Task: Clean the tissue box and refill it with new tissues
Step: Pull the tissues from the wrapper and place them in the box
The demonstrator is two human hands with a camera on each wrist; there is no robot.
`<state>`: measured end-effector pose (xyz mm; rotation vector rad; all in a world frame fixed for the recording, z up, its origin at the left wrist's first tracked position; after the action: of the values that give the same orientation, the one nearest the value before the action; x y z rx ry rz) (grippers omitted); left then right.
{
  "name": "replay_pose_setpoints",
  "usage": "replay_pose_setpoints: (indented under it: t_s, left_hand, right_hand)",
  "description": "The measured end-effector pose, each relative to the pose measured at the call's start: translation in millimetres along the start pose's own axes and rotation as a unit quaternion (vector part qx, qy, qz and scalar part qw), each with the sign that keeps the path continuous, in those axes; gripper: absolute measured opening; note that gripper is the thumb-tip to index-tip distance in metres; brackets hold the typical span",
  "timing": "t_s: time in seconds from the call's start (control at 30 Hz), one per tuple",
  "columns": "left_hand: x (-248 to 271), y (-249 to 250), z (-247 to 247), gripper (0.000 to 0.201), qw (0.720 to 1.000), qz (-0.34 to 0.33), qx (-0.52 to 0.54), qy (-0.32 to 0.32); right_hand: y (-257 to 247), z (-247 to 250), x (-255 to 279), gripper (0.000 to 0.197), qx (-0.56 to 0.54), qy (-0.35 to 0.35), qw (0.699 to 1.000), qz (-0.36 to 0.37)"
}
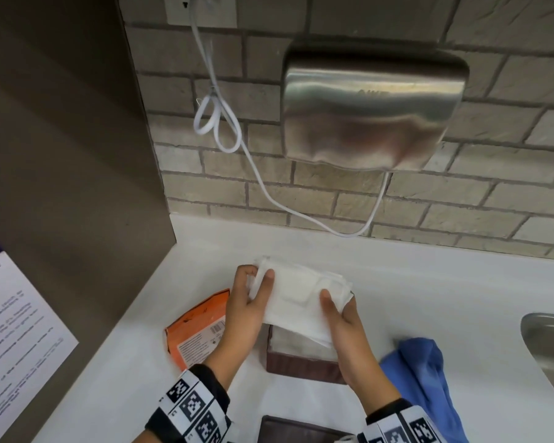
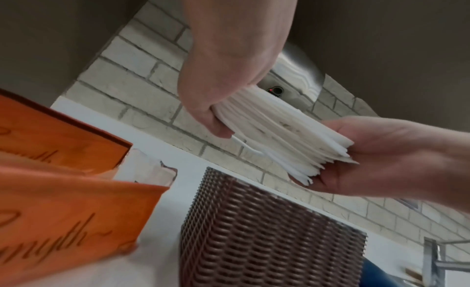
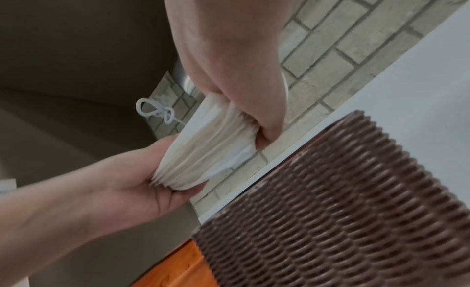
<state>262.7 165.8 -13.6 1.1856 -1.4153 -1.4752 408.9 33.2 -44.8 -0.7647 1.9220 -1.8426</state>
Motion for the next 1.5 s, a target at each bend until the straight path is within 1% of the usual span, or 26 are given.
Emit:
replay_pose_setpoints:
  t_s: [0.03, 0.1, 0.17, 0.3, 0.37, 0.47, 0.53, 0.6, 0.67, 0.73, 0.8, 0.9, 0.97, 1.03, 1.07, 1.1, 1.17, 1.23, 1.4, 1.5]
  left_hand:
    - [1, 2, 0, 0.012, 1.000, -0.017, -0.015, 0.008]
    - [4, 1, 1, 0.009, 0.999, -0.031, -0.028, 0.024]
    - [8, -2, 2, 0.010, 0.998, -0.037, -0.034, 0.028]
    - [17, -2, -4, 0.020, 0.996, -0.061, -0.056, 0.013]
    - [20, 1, -6, 0.022, 0.994, -0.072, -0.075, 0.015]
    - [22, 3, -11, 0.026, 0.989, -0.084, -0.118, 0.019]
    - [22, 3, -13, 0.022, 0.986, -0.088, -0.137, 0.024]
    - [21, 0, -14, 0.014, 0.989, -0.077, -0.126, 0.026]
    - [20, -4, -19, 0.016, 0.989, -0.072, -0.126, -0.001]
    - [18, -9, -25, 0.016, 0.985, -0.068, -0.152, -0.037]
    - [14, -20, -29, 0.017, 0.979, -0.051, -0.187, -0.060]
    - [11, -33, -33, 0.031, 0.968, -0.031, -0.235, -0.081]
    - [12, -39, -36, 0.029, 0.966, -0.012, -0.242, -0.093]
    - [14, -40, -40, 0.018, 0.965, 0.000, -0.238, -0.109]
    - [16, -40, -43, 0.016, 0.964, 0.005, -0.238, -0.120]
    - [17, -40, -46, 0.020, 0.961, 0.008, -0.243, -0.130]
    - [18, -44, -49, 0.035, 0.950, 0.014, -0.273, -0.149]
    - [19, -48, -50, 0.042, 0.932, 0.011, -0.321, -0.166]
    - [24, -45, -59, 0.044, 0.873, -0.029, -0.441, -0.206]
    - [28, -44, -65, 0.044, 0.844, -0.038, -0.487, -0.220]
  right_hand:
    - [-6, 0, 2, 0.056, 0.009, 0.011, 1.000, 0.018]
    - [-14, 1, 5, 0.063, 0.025, 0.033, 0.998, 0.048]
    - [-15, 5, 4, 0.058, 0.031, 0.052, 0.996, 0.060]
    - [-13, 11, 4, 0.050, 0.052, 0.069, 0.993, 0.077]
    - [-13, 13, 3, 0.042, 0.069, 0.075, 0.991, 0.088]
    - [-13, 19, 2, 0.037, 0.105, 0.105, 0.984, 0.102]
    - [-16, 24, 3, 0.028, 0.117, 0.132, 0.977, 0.118]
    - [-17, 29, 1, 0.027, 0.134, 0.138, 0.973, 0.127]
    - [-16, 28, -3, 0.027, 0.169, 0.100, 0.973, 0.126]
    - [-19, 22, -6, 0.026, 0.185, 0.044, 0.974, 0.126]
    - [-21, 16, -6, 0.026, 0.192, -0.012, 0.973, 0.126]
    - [-16, 12, -9, 0.040, 0.246, -0.071, 0.957, 0.140]
    - [-6, 13, -13, 0.040, 0.291, -0.088, 0.943, 0.133]
    - [3, 15, -16, 0.035, 0.323, -0.092, 0.934, 0.119]
    - [7, 16, -16, 0.035, 0.337, -0.091, 0.931, 0.109]
    - [11, 17, -16, 0.036, 0.348, -0.089, 0.928, 0.098]
    - [14, 19, -18, 0.039, 0.364, -0.076, 0.925, 0.084]
    - [14, 20, -19, 0.039, 0.392, -0.066, 0.914, 0.079]
    - [9, 14, -16, 0.037, 0.459, -0.063, 0.883, 0.073]
    - [9, 9, -16, 0.038, 0.508, -0.073, 0.856, 0.063]
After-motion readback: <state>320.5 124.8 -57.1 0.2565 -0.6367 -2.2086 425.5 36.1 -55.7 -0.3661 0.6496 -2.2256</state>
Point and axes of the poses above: each hand's wrist, its own x-axis away from the middle knuckle, its own z-axis out of the back of the hand, y = z × x, the point moved 10 cm from there along -x, towards the middle knuckle, and after that the axes turned 7 degrees about y, right-handed, at the moved point
